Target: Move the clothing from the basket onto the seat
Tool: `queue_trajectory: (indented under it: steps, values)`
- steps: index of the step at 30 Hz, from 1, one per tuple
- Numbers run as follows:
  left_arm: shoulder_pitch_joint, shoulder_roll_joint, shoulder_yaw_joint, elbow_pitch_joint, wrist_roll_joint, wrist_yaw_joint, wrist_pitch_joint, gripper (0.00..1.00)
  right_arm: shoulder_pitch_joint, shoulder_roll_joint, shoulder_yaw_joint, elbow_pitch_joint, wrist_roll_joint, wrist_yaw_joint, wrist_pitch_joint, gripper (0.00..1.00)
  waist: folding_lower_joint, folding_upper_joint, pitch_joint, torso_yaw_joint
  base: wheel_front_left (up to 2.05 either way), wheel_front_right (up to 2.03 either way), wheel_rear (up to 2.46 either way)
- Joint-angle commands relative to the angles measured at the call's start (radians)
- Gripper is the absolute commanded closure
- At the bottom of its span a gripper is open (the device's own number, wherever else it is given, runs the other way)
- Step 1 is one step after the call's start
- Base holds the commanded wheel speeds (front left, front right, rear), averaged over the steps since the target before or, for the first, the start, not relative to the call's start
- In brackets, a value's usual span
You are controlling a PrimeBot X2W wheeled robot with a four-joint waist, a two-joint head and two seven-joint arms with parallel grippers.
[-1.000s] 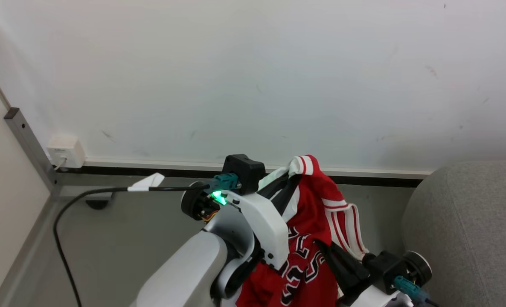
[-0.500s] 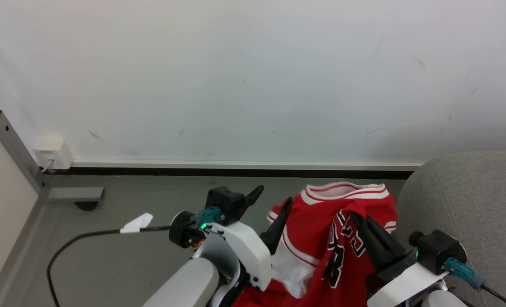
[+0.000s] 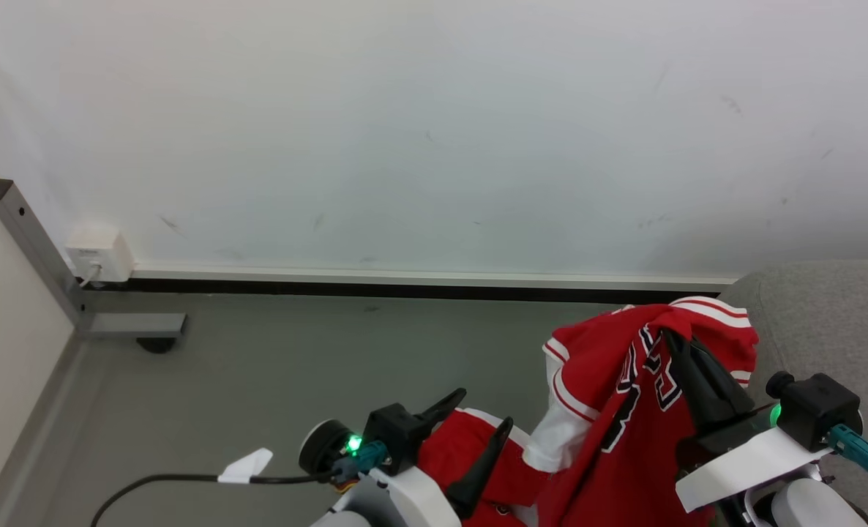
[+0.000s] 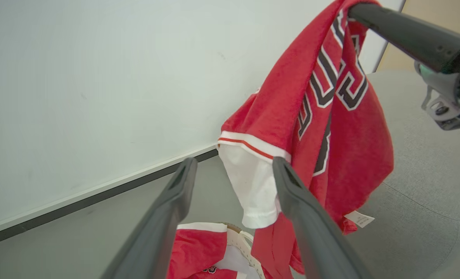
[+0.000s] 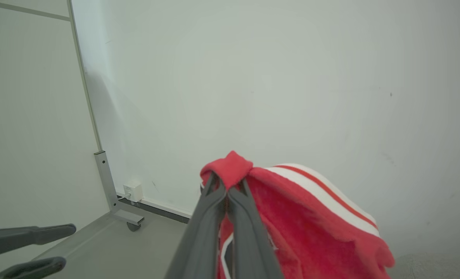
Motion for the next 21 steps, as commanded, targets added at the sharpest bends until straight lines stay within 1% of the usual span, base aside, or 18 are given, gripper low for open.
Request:
queue_trajectory:
  steps: [1, 7, 12, 16, 21]
  values:
    - [0.011, 0.002, -0.001, 0.003, 0.005, -0.003, -0.011, 0.0, 0.012, -0.002, -0.007, -0.006, -0.001, -0.002, -0.001, 1.0, 0.0, -0.0001, 0.001, 0.001, 0.0, 0.0, 0.0]
    - [0.009, -0.009, -0.01, 0.015, 0.002, -0.007, -0.027, 0.0, 0.017, -0.006, -0.021, -0.012, -0.01, -0.002, -0.001, 1.0, 0.0, -0.0001, 0.005, -0.005, 0.0, 0.0, 0.0]
    - [-0.001, -0.017, -0.015, 0.018, -0.002, -0.008, -0.038, 0.0, 0.005, -0.008, -0.031, -0.014, -0.015, -0.002, -0.001, 1.0, 0.0, -0.0001, 0.012, -0.032, 0.0, 0.0, 0.0]
    - [-0.003, -0.02, -0.02, 0.018, -0.007, -0.009, -0.043, 0.0, 0.0, -0.007, -0.038, -0.016, -0.019, -0.002, 0.0, 1.0, 0.0, -0.0001, 0.017, -0.076, 0.0, 0.0, 0.0]
    - [0.001, -0.026, -0.028, 0.019, -0.013, -0.01, -0.047, 0.0, -0.007, -0.013, -0.034, -0.025, -0.023, -0.002, -0.001, 1.0, 0.0, -0.0001, 0.021, -0.163, 0.0, 0.0, 0.0]
